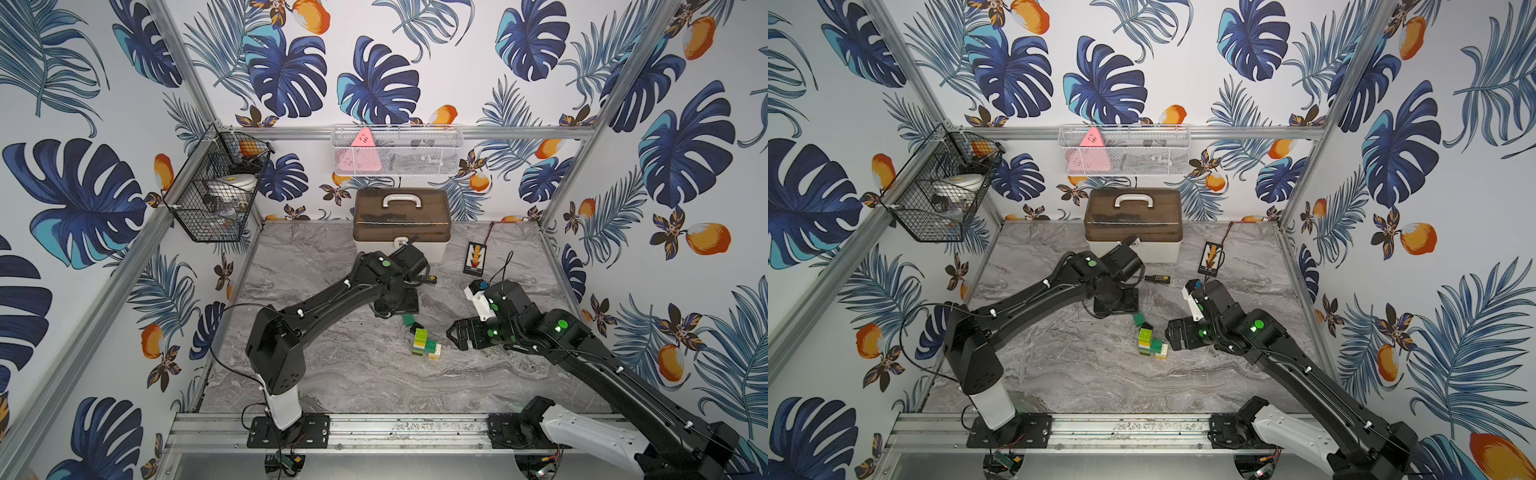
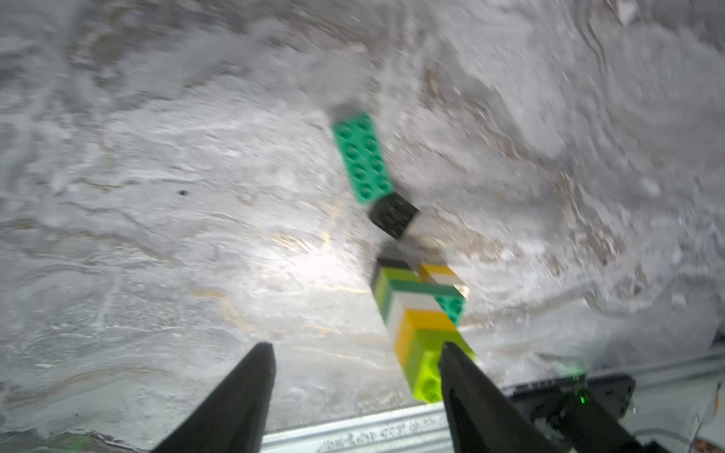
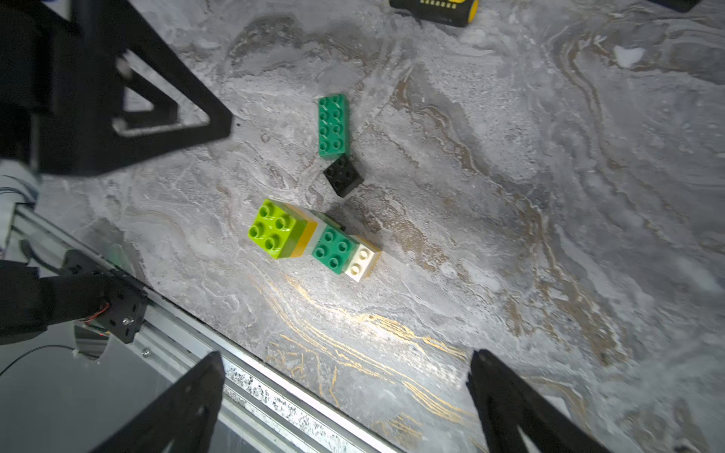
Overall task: Assemble a giraffe with lego
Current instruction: Assemble the lego brick with the lego brick, then pick up the lego brick from the center of the board.
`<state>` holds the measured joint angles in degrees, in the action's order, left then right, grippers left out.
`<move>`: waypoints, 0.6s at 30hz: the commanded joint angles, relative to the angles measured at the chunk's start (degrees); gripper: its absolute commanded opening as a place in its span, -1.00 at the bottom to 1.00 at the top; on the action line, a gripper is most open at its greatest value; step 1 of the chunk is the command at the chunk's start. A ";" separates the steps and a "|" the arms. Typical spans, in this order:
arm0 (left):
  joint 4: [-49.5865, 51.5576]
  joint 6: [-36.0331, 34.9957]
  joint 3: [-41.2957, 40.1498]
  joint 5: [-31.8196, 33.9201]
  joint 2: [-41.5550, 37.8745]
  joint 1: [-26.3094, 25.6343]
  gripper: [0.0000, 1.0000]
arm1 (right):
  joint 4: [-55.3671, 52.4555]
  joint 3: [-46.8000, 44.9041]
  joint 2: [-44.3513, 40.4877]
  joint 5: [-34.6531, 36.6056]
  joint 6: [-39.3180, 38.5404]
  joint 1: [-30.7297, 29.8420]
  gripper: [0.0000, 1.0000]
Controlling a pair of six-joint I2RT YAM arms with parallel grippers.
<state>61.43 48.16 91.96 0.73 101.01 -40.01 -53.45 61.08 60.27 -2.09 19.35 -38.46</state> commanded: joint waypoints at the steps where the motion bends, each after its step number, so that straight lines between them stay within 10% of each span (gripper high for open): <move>1: -2.10 -3.13 -2.43 -2.17 -0.94 2.53 0.45 | -6.94 10.00 8.09 3.49 -2.74 0.60 1.00; 18: -4.56 -7.89 -21.72 -7.46 -19.06 21.41 0.41 | -14.03 48.21 60.34 -10.10 -11.87 0.67 1.00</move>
<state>54.87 43.20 71.09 -5.17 83.61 -20.62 -64.49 107.18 117.38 -8.12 9.54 -37.71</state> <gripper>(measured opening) 0.706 0.998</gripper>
